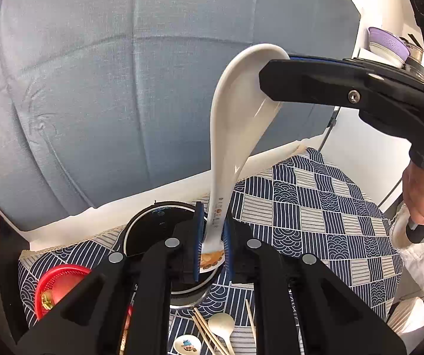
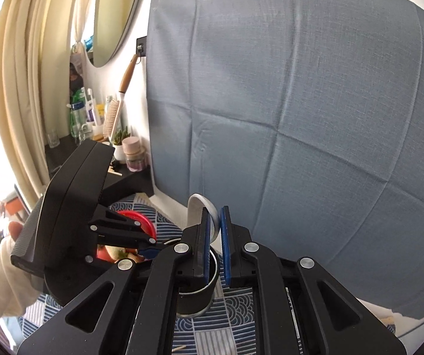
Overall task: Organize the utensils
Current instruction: 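Lift the white spoon with the right tool and lower it into the black holder, then open the right tool to release the spoon and withdraw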
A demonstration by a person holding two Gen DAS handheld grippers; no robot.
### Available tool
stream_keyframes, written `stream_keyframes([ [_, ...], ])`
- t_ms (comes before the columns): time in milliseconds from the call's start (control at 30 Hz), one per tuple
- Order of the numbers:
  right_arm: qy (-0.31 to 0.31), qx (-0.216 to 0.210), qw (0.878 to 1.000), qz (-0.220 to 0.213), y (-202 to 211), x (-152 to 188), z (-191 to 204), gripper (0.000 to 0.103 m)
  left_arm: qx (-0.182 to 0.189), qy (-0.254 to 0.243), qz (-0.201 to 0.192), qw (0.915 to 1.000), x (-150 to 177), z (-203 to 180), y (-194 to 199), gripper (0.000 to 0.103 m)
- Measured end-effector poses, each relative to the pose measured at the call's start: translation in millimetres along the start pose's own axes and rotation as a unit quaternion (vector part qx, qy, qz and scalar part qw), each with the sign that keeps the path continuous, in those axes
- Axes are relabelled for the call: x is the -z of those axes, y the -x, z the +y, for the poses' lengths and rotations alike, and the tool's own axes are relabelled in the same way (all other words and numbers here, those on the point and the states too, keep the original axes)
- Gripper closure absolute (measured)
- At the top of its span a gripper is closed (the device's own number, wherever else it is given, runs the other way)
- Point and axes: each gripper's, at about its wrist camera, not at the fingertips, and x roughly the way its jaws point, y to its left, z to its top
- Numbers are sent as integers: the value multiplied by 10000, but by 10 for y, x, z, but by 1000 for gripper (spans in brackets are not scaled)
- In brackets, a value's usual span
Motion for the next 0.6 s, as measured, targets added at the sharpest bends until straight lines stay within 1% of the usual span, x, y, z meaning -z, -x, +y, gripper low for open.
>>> stream_keyframes([
  [200,54,246,9995,164,-235,97,84,96,213,22,105,9997,114,155,-216,90],
  [333,7,281,9994,219,-337,170,110,96,331,-81,220,9992,208,165,-286,90],
  [400,-47,232,9994,252,-349,208,102,95,311,-117,199,9992,246,169,-269,85],
  [433,-66,236,9994,262,-346,223,98,88,349,-74,215,9991,260,183,-257,73],
  [467,-67,269,9993,259,-338,233,101,75,332,-19,198,9993,273,200,-234,58],
  [500,-60,297,9992,260,-322,241,104,66,291,30,161,9994,283,220,-197,51],
  [533,-63,307,9992,243,-298,244,105,52,274,61,120,9995,297,227,-157,45],
  [567,-86,295,9993,217,-262,250,97,43,276,73,111,9995,311,232,-118,44],
  [600,-133,277,9993,200,-226,247,89,41,261,92,123,9995,325,233,-88,43],
])
